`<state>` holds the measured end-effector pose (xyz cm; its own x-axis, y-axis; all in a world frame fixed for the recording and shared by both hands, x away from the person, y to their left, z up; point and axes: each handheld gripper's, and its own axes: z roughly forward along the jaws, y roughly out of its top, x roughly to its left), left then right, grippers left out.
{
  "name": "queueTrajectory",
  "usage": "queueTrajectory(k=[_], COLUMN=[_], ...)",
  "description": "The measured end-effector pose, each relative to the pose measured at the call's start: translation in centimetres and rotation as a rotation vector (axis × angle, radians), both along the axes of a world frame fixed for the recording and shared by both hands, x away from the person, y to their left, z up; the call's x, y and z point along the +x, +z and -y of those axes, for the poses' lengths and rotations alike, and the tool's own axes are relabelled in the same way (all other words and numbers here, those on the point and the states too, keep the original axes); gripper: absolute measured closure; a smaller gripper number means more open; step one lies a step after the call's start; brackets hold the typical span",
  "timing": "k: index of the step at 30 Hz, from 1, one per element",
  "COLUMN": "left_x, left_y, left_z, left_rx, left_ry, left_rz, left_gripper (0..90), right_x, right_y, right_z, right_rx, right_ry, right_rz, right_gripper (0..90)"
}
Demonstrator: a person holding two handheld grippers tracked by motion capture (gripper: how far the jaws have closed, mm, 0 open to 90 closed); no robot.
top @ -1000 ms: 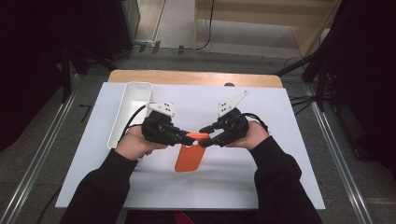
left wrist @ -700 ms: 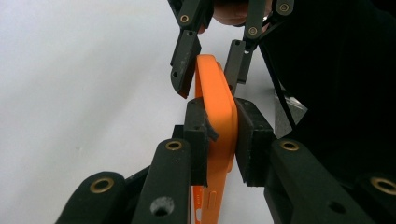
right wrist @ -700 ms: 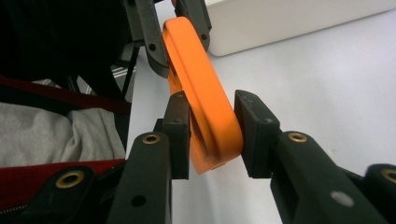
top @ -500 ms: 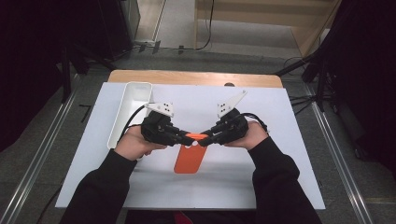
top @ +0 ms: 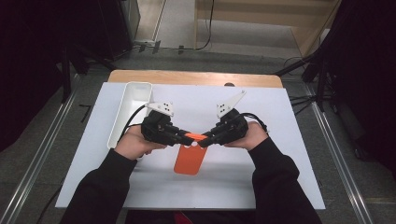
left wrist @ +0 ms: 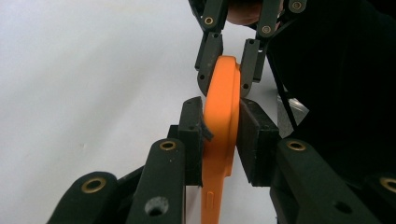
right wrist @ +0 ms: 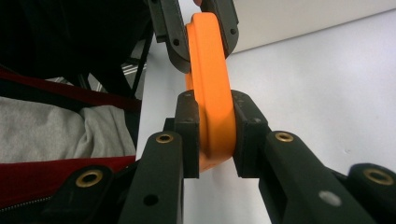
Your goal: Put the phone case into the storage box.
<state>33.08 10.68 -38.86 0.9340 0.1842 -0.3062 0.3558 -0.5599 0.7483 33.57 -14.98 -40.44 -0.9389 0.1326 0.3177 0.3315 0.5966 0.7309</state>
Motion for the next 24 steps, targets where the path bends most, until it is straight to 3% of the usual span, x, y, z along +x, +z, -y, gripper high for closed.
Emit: queueTrajectory(k=[7, 14, 24], left_x=[0.07, 0.04, 0.63], left_y=[-0.03, 0.0, 0.28], left_z=[-0.01, 0.08, -0.53], left_rx=[-0.013, -0.026, -0.05], left_ry=[-0.003, -0.007, 0.083], left_rz=[0.002, 0.016, 0.024], left_gripper=[70.2, 42.8, 34.3], right_x=[0.04, -0.14, -0.32], right_y=[0.04, 0.32, 0.56], right_z=[0.05, 0.17, 0.14], right_rx=[0.01, -0.012, -0.056], right_ry=[-0.003, -0.023, -0.088], right_rz=[-0.019, -0.037, -0.051], right_gripper=[73.9, 74.1, 74.0])
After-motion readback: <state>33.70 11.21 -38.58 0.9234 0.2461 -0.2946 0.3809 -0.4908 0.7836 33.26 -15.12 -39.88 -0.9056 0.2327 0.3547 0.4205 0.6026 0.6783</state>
